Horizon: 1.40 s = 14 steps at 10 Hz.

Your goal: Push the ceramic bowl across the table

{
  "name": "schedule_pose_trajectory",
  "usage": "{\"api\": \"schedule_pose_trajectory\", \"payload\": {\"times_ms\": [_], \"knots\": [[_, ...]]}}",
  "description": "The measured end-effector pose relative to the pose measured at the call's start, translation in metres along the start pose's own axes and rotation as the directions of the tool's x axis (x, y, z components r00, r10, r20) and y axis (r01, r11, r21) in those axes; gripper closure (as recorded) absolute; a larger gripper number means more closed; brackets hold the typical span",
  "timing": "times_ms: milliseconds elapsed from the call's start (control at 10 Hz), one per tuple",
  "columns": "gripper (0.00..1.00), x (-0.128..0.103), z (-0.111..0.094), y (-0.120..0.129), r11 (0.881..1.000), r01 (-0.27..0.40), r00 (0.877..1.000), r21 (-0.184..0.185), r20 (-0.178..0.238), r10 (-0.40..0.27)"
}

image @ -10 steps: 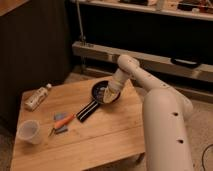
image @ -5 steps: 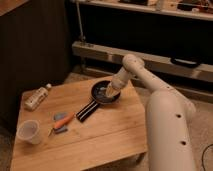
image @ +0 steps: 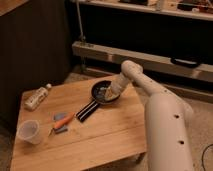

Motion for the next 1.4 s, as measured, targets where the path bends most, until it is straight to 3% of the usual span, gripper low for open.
{"api": "schedule_pose_trajectory", "payload": {"times_ms": [400, 800, 1000, 1200, 1400], "knots": [[1.00, -0.009, 0.005, 0.010, 0.999, 0.000, 1.000, -0.047, 0.008, 0.001], [1.00, -0.041, 0.002, 0.039, 0.993, 0.029, 0.999, -0.110, 0.046, -0.024], [1.00, -0.059, 0.006, 0.057, 0.982, 0.059, 0.996, -0.179, 0.069, -0.048], [1.00, -0.072, 0.021, 0.072, 0.958, 0.086, 0.994, -0.275, 0.085, -0.065], [1.00, -0.074, 0.033, 0.079, 0.941, 0.096, 0.993, -0.323, 0.095, -0.069]]}}
